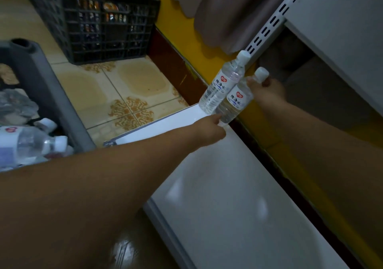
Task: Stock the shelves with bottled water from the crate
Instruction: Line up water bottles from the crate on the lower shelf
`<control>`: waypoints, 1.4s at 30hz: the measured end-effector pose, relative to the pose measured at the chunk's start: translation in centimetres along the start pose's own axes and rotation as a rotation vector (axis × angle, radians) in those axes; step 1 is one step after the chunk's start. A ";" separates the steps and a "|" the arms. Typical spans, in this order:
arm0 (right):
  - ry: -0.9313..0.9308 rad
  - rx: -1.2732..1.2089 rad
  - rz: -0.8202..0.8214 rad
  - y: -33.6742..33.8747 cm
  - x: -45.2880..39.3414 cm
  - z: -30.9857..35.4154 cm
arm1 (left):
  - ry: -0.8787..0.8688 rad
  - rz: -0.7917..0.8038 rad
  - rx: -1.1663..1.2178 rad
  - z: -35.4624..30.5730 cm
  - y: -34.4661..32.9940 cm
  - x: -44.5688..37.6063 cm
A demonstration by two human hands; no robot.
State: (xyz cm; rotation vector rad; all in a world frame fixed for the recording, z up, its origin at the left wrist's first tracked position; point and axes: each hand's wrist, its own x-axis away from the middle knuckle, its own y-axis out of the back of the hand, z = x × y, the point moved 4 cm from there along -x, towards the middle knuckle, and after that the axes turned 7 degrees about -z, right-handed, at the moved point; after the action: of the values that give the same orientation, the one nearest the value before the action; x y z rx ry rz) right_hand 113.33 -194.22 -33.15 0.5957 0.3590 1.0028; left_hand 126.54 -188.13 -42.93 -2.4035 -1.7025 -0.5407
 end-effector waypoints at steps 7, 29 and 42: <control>0.336 0.173 -0.274 -0.4 10.3 4.5 | -0.060 -0.182 -0.256 -2.3 8.2 10.1; 0.785 0.676 0.765 -7.5 47.0 20.5 | 0.525 -0.335 -0.893 4.9 25.8 48.0; 0.468 0.794 1.287 -17.5 53.1 7.1 | 0.670 -0.188 -0.882 17.1 25.0 47.7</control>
State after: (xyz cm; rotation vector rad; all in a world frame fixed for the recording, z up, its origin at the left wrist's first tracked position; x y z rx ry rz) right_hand 155.57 -157.33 -39.08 1.3865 0.8450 2.2856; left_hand 167.34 -149.28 -38.81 -2.0291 -1.5297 -2.1974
